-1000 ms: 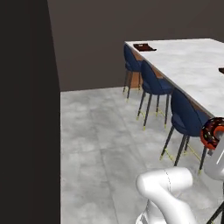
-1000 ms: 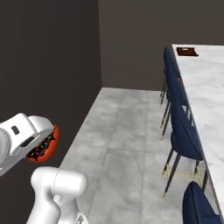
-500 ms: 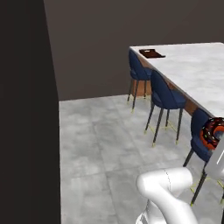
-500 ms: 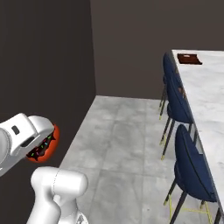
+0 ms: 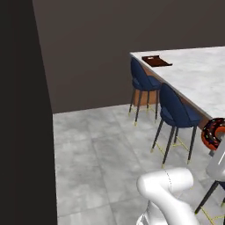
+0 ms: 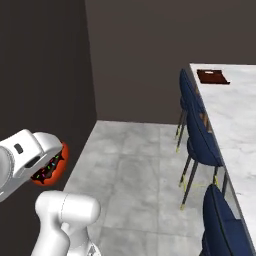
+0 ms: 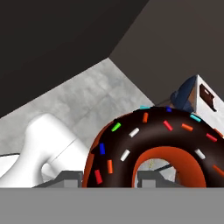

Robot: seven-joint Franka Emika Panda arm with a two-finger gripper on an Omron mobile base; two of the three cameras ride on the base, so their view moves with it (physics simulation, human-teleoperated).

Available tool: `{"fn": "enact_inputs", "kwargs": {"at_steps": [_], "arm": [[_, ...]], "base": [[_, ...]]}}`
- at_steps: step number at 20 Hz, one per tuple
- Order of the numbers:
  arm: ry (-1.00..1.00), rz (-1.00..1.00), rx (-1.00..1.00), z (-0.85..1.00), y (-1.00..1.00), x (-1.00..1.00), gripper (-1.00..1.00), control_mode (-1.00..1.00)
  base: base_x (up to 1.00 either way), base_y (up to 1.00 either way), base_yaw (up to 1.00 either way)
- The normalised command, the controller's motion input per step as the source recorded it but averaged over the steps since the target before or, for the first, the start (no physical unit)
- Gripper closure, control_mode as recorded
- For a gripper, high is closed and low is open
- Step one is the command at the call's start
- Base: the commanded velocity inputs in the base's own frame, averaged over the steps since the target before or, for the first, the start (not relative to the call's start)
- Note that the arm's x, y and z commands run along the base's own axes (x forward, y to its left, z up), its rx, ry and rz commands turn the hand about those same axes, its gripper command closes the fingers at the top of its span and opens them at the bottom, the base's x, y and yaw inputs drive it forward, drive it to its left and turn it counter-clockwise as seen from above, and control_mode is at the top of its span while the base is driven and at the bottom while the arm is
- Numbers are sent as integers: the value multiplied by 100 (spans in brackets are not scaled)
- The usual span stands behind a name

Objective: Take the cake and donut from the fridge and place them on the empty tray on the dining counter.

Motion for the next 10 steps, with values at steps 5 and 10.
{"fn": "enact_inputs", "kwargs": {"at_steps": [5,10], "arm": [[0,0,0,0,0,0,100,100],[0,0,0,0,0,0,100,100]], "base": [[100,0,-18],[100,0,-18]]}}
